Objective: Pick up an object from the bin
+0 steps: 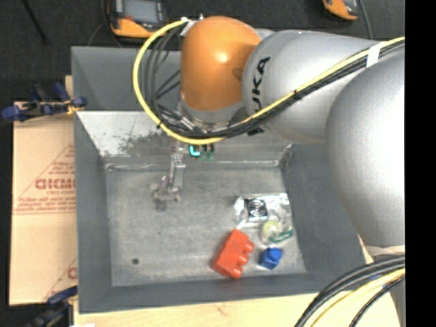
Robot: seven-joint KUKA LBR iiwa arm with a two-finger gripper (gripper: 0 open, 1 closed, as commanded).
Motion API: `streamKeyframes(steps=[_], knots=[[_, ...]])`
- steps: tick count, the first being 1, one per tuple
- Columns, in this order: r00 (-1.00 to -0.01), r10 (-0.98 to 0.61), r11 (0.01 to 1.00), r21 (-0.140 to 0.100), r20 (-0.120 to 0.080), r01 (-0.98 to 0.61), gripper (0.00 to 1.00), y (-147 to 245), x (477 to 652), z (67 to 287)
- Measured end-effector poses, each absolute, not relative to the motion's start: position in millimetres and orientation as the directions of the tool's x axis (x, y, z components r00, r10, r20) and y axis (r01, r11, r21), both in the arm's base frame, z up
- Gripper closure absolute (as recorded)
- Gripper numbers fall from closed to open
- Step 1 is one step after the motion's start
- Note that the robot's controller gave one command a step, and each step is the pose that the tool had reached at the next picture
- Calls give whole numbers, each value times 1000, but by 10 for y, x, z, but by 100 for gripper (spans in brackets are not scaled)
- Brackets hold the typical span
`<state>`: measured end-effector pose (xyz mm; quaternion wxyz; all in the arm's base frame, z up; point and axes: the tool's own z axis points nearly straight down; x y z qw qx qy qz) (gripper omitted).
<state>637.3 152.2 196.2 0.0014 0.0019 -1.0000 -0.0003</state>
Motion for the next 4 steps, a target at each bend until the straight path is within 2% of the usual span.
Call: streamKeyframes(steps=[1, 2, 3, 4], knots=[[-955, -296, 955, -2, 1, -296, 0, 1191, 6272, 1108], [-917, -399, 917, -1, 0, -399, 0, 1207, 6352, 692], [-919, -395, 919, 1, -3, -395, 100, 1213, 6357, 713], [-918, -397, 918, -4, -13, -397, 100, 1190, 6352, 2072]])
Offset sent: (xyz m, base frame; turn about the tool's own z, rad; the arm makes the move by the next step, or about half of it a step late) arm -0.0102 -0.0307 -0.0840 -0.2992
